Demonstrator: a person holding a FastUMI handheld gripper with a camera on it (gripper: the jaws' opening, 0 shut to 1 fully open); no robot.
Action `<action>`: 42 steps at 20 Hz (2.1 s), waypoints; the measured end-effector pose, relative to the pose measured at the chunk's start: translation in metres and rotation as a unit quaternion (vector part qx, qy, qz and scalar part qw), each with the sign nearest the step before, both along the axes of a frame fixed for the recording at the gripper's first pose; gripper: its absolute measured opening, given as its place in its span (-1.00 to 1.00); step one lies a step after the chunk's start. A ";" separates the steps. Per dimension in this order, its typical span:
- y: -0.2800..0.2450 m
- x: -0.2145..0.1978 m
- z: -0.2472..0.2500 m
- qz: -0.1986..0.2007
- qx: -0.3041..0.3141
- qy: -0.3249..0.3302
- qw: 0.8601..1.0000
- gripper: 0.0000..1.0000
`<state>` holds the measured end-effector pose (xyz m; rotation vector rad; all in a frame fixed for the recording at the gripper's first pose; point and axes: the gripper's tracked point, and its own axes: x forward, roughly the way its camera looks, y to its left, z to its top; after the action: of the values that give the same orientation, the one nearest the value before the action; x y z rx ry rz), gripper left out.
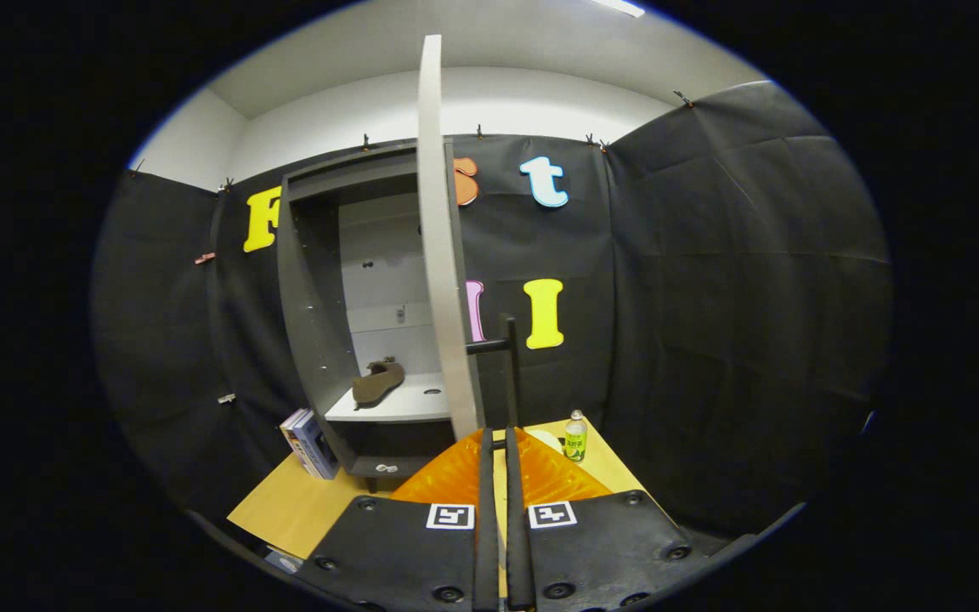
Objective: Open the shoe cabinet door, grab the shoes and put them into the shoe cabinet, then close the shoe cabinet door.
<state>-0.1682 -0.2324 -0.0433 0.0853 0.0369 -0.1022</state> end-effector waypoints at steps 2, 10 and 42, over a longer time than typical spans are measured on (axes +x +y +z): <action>0.018 0.003 -0.013 0.019 -0.006 0.012 1.000 -0.82; 0.117 0.030 -0.125 0.117 -0.001 0.148 0.982 -0.82; 0.224 0.155 -0.505 0.041 0.059 0.473 0.878 -0.29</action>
<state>-0.0133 -0.0088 -0.5485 0.1504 1.0315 -0.0486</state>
